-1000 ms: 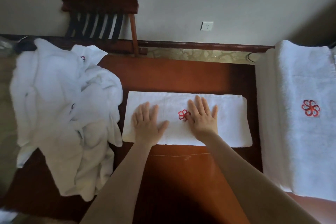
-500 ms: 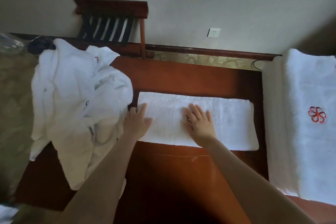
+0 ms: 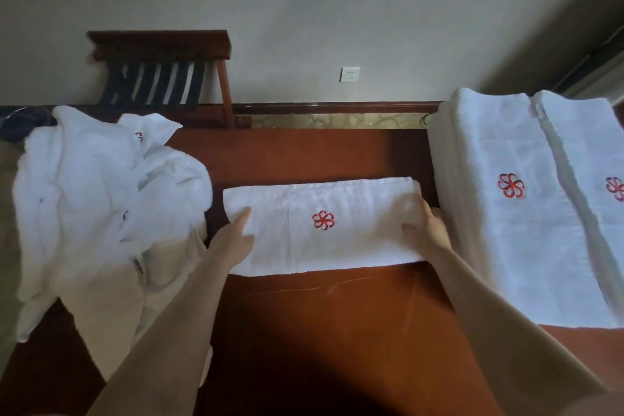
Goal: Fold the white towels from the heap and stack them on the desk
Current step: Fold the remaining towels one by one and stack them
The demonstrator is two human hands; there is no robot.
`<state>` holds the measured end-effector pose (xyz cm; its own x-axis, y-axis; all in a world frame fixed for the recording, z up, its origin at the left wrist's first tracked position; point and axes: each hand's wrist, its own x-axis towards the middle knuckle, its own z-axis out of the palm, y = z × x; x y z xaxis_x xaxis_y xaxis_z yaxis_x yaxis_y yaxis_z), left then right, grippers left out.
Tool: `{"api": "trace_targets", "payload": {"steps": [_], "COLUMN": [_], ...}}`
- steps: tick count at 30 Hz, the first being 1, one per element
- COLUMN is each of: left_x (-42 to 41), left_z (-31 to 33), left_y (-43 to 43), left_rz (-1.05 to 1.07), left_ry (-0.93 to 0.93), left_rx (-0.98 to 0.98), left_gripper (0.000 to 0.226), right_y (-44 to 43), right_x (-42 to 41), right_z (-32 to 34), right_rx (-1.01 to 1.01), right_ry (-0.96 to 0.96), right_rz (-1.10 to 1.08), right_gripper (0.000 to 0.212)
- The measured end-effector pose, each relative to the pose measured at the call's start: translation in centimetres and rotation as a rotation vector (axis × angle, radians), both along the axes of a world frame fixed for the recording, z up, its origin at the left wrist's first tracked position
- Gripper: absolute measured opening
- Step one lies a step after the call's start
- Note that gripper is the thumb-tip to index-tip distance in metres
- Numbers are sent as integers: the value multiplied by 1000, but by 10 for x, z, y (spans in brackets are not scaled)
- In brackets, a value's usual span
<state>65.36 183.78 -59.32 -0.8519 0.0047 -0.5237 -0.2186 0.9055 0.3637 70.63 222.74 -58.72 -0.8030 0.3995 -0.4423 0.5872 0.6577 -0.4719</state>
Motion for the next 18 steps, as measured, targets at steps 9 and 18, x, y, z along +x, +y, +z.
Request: {"api": "trace_targets", "payload": {"steps": [9,18], "left_x": [6,9], "left_z": [19,80], "left_y": [-13,20], "left_rz": [-27,-114], "left_ry": [95,345], "left_rx": [65,161], "left_gripper": [50,54], "right_y": [-11,-37], "right_x": [4,20], "right_z": [25,90], "right_rx": [-102,34], "right_ry": [-9,214], "right_rz": [96,226], "right_gripper": [70,59]}}
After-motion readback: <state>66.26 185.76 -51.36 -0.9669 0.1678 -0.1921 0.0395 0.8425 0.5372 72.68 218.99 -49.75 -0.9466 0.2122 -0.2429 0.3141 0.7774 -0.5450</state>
